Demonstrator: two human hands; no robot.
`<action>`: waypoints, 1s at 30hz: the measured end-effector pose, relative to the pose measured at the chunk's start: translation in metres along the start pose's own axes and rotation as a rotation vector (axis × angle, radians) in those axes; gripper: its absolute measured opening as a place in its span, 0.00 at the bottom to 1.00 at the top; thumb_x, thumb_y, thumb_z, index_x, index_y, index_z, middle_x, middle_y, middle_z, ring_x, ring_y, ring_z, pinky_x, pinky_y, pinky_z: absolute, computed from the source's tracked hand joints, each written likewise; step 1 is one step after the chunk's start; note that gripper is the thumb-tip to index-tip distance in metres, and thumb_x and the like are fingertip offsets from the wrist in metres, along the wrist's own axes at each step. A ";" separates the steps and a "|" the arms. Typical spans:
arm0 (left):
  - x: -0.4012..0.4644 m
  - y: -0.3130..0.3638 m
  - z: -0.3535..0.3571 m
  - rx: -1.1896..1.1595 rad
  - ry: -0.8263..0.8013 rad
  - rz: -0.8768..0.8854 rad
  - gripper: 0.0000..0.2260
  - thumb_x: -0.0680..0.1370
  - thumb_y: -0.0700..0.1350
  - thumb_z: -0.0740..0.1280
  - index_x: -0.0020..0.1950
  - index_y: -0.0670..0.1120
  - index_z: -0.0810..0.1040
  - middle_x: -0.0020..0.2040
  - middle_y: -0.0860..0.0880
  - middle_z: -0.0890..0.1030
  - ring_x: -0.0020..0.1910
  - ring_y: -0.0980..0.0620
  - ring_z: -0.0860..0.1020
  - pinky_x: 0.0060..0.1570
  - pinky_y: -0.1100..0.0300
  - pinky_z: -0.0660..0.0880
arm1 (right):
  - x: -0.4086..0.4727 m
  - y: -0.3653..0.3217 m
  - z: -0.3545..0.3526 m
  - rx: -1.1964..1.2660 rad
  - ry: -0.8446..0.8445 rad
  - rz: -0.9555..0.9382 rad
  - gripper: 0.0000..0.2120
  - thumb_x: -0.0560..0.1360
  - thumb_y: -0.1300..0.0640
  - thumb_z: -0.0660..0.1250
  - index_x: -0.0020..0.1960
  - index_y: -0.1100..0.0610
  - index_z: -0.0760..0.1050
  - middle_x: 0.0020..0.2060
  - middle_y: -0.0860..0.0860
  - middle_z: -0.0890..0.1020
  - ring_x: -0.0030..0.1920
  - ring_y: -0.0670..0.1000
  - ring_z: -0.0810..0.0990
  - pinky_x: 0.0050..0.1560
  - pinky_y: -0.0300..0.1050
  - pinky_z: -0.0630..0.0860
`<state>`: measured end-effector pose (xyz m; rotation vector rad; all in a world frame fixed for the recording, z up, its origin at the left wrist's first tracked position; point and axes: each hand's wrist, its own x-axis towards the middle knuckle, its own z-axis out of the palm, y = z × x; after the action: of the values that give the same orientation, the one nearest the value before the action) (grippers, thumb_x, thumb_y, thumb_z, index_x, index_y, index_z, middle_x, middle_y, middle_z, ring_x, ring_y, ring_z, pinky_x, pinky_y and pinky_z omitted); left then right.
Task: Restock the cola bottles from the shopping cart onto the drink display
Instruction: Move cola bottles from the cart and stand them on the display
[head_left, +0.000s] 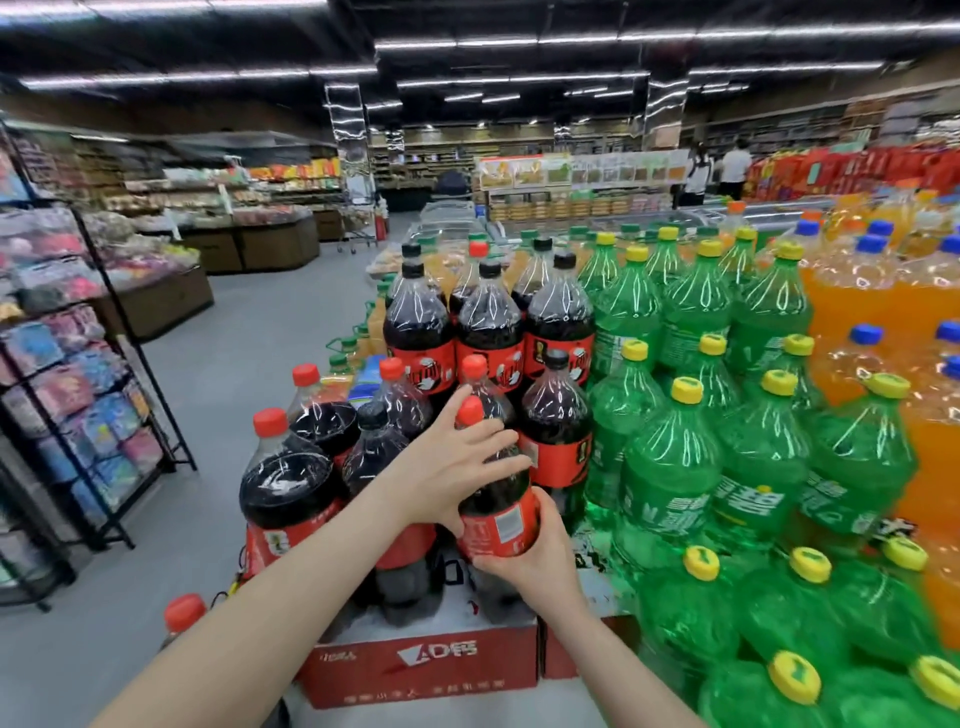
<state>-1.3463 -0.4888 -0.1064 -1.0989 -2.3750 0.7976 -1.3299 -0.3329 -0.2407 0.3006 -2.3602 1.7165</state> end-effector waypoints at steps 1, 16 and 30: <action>-0.001 0.000 0.003 -0.006 0.012 -0.003 0.51 0.48 0.68 0.76 0.67 0.52 0.70 0.63 0.47 0.76 0.62 0.46 0.74 0.67 0.33 0.47 | 0.003 0.002 0.001 0.009 -0.002 0.003 0.41 0.55 0.53 0.82 0.58 0.35 0.61 0.55 0.35 0.71 0.54 0.30 0.72 0.49 0.24 0.69; -0.052 -0.018 0.015 -0.763 0.526 -0.934 0.22 0.75 0.47 0.69 0.68 0.47 0.70 0.64 0.49 0.74 0.64 0.53 0.71 0.65 0.58 0.66 | 0.007 0.025 0.000 0.039 -0.083 0.112 0.51 0.53 0.46 0.81 0.66 0.37 0.53 0.61 0.44 0.73 0.59 0.44 0.75 0.60 0.48 0.75; -0.049 0.017 0.042 -0.716 0.655 -1.114 0.17 0.78 0.46 0.58 0.68 0.54 0.65 0.52 0.46 0.72 0.39 0.47 0.75 0.39 0.49 0.75 | 0.003 0.014 0.029 0.101 -0.007 0.100 0.47 0.56 0.54 0.82 0.63 0.34 0.57 0.55 0.38 0.76 0.53 0.37 0.77 0.46 0.30 0.73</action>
<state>-1.3303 -0.5322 -0.1551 -0.0255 -2.1597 -0.7169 -1.3381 -0.3562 -0.2613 0.2081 -2.3342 1.8861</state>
